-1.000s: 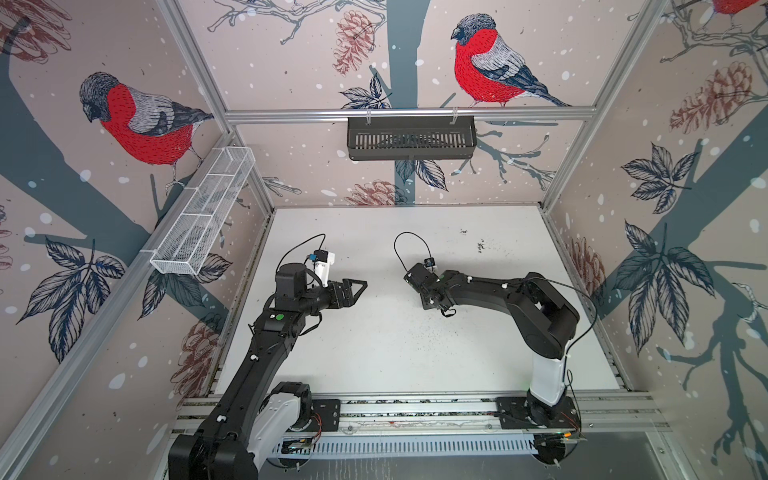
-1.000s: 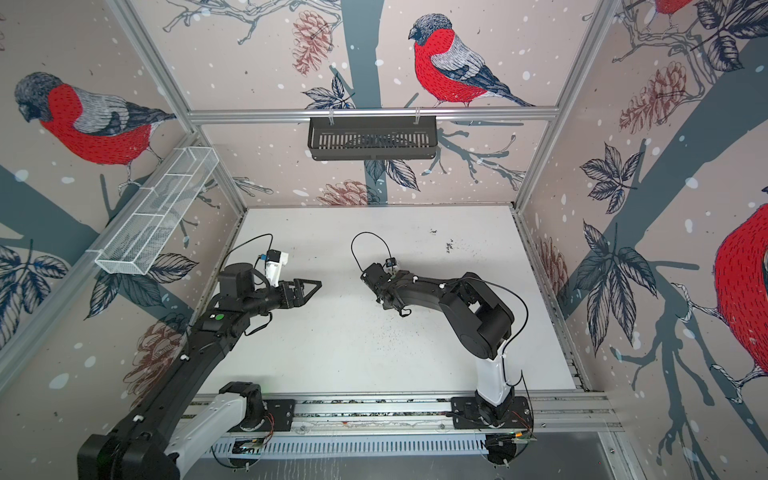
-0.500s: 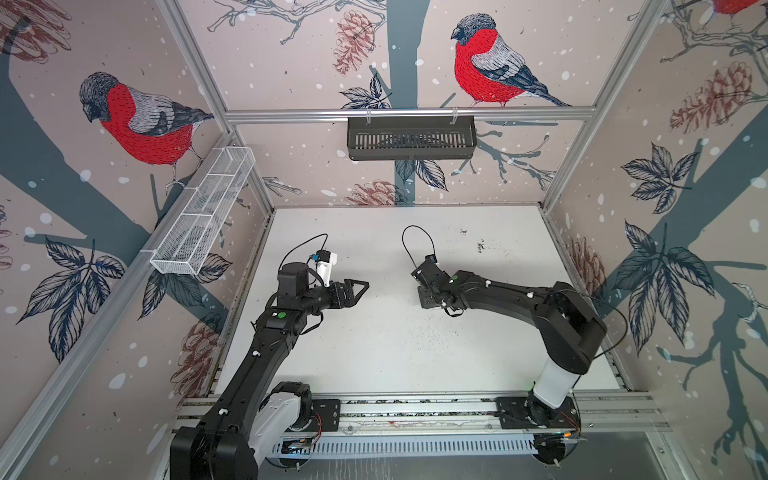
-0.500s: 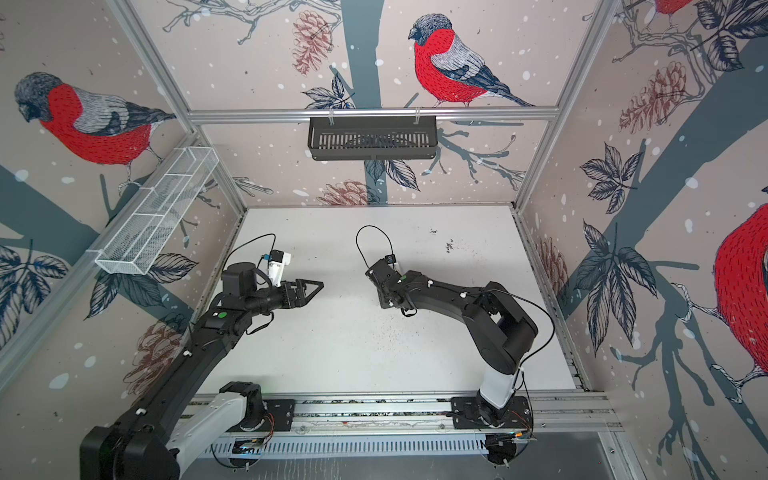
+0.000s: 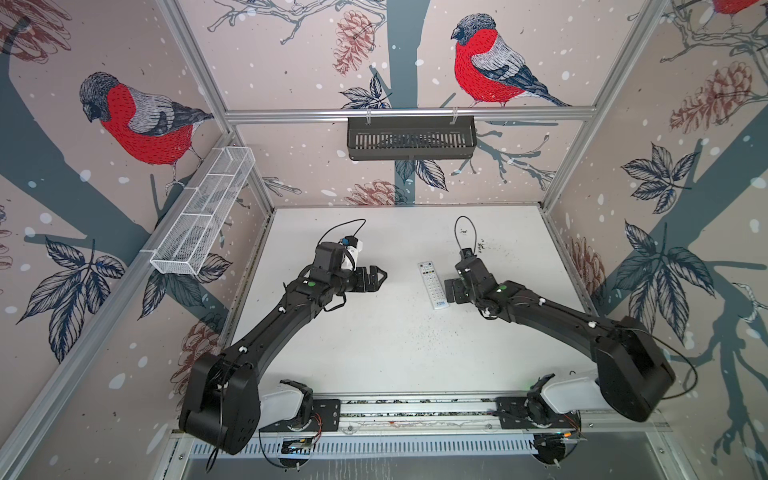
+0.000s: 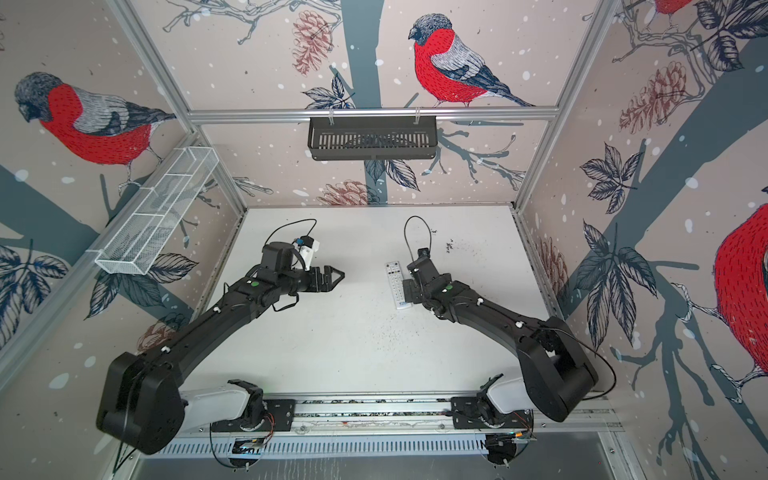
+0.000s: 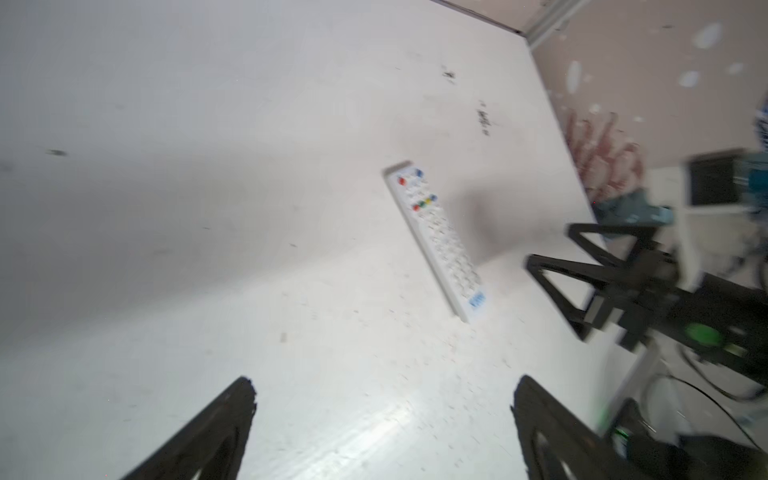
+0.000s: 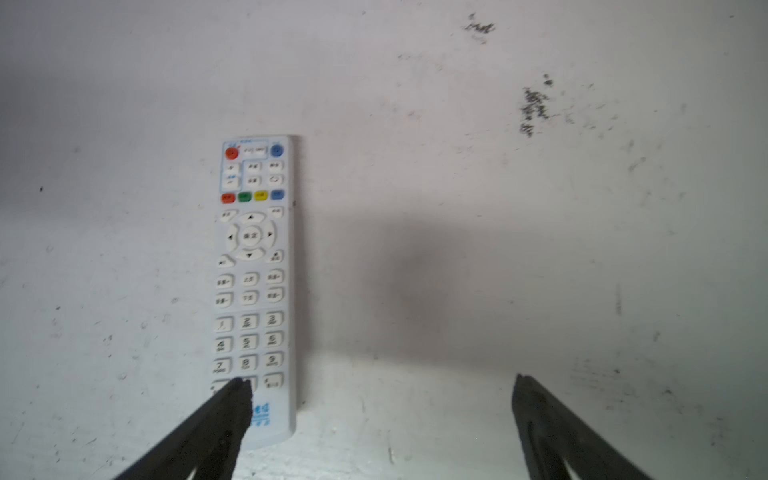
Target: Load the batteries into the remote control
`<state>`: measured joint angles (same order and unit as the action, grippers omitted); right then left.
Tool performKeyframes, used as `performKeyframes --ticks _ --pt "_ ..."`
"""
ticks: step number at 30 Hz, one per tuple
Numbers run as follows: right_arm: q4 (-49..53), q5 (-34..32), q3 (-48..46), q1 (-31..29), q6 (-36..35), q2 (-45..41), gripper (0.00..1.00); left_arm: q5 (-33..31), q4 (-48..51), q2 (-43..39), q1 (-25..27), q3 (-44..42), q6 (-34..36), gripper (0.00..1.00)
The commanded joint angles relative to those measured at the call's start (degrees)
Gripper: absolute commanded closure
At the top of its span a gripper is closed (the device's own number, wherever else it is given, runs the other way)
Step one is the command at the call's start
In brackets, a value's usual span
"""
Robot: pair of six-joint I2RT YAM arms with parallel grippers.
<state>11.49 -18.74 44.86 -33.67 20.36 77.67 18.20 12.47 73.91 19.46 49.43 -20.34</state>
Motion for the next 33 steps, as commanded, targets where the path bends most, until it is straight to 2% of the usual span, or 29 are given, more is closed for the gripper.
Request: performKeyframes --ticks 1,5,7,10,14,16,17,19,22,25,29,33 --pt "-7.1 -1.7 -2.9 3.8 -4.2 -4.4 0.0 -16.4 0.4 1.8 0.0 0.8 4.0 0.03" --pt "-13.2 -4.1 -6.6 8.4 -8.2 -8.5 0.01 -20.9 -6.5 2.6 0.1 -1.3 8.5 0.03" --pt "-17.9 -6.4 -7.8 9.7 -9.1 -8.6 0.0 -27.1 -8.0 2.9 0.1 -1.5 8.6 0.04" --pt "-26.5 -12.9 -9.3 10.6 -10.9 -6.4 0.0 -36.8 -12.6 2.8 -0.4 -3.6 9.8 0.04" --pt "-33.6 -16.4 -9.6 14.1 -13.8 -0.3 0.01 -42.8 -27.6 1.4 -1.2 -12.0 13.5 0.04" --pt "-37.8 -15.2 -10.6 16.6 -14.3 2.5 0.0 -43.1 -39.0 0.8 -3.1 -19.0 13.9 0.04" --pt "-39.2 -15.3 -11.0 17.5 -14.5 3.3 0.0 -42.6 -41.1 0.7 -4.4 -20.2 14.1 0.04" --pt "-41.9 -15.3 -11.8 19.3 -14.2 4.2 0.01 -44.4 -42.8 1.2 -6.5 -20.4 13.4 0.04" --pt "-45.3 -9.8 -13.7 22.6 -13.1 3.8 0.0 -44.0 -42.6 1.3 -8.0 -20.2 14.3 0.04" --pt "-48.8 -6.7 -16.2 25.3 -12.0 3.7 0.0 -47.0 -46.8 3.0 -8.5 -22.3 15.0 0.04" --pt "-58.6 -8.8 -20.0 25.4 -15.1 7.5 0.0 -46.9 -54.5 6.5 -8.7 -24.7 15.7 0.04" --pt "-59.1 -10.5 -19.9 24.1 -16.2 8.0 0.0 -48.5 -59.6 10.5 -8.8 -25.3 16.7 0.04"
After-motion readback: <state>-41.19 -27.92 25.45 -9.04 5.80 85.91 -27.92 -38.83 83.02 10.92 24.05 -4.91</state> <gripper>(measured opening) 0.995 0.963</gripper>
